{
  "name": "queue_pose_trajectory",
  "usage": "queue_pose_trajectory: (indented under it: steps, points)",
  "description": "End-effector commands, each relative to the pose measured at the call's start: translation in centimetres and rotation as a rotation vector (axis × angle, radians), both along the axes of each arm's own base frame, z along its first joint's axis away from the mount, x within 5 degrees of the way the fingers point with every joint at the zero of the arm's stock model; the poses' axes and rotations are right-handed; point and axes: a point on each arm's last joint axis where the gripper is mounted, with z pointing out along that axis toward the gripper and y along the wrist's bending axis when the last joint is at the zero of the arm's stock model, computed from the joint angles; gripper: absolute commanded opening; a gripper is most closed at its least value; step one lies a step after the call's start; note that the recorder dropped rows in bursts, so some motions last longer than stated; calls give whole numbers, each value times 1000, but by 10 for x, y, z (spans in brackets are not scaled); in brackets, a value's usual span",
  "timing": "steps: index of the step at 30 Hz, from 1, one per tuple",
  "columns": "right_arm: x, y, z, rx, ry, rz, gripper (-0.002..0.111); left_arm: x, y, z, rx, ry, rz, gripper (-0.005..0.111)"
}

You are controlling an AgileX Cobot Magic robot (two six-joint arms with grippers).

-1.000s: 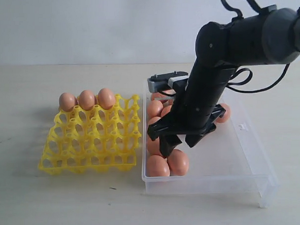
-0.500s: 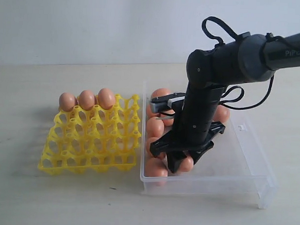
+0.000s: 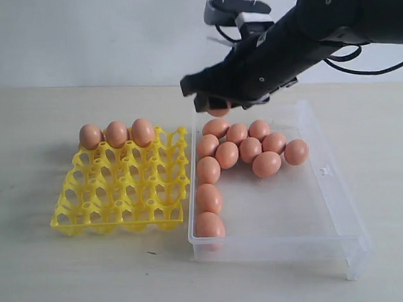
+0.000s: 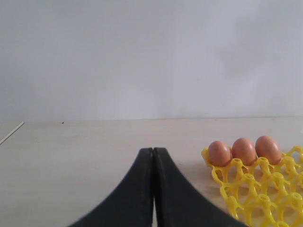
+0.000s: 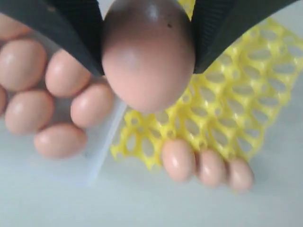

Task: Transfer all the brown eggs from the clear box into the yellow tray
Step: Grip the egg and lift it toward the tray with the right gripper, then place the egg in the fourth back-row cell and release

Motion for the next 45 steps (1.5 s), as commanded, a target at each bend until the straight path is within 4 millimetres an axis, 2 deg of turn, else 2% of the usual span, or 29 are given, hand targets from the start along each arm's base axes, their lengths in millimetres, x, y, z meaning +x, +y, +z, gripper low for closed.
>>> queue_pose_trajectory:
  steps: [1,6,14,17,28,35,42,44,45]
  points:
    - [6,19,-3,122,-98,-39,0,0,0,-1,-11,-3,-3,0]
    - [16,53,-38,195,-243,-82,0,0,0,-1,-11,-3,-3,0]
    - [35,61,-88,205,-295,-163,0,0,0,-1,-11,-3,-3,0]
    - [39,64,-101,200,-279,-173,0,0,0,-1,-11,-3,-3,0]
    - [55,80,-119,200,-276,-170,0,0,0,-1,-11,-3,-3,0]
    - [53,82,-134,145,-221,-134,0,0,0,-1,-11,-3,-3,0]
    - [52,81,-138,130,-199,-127,18,0,0,-1,-11,-3,-3,0]
    - [52,82,-138,132,-203,-127,24,0,0,-1,-11,-3,-3,0]
    - [52,82,-137,134,-207,-129,31,0,0,-1,-11,-3,-3,0]
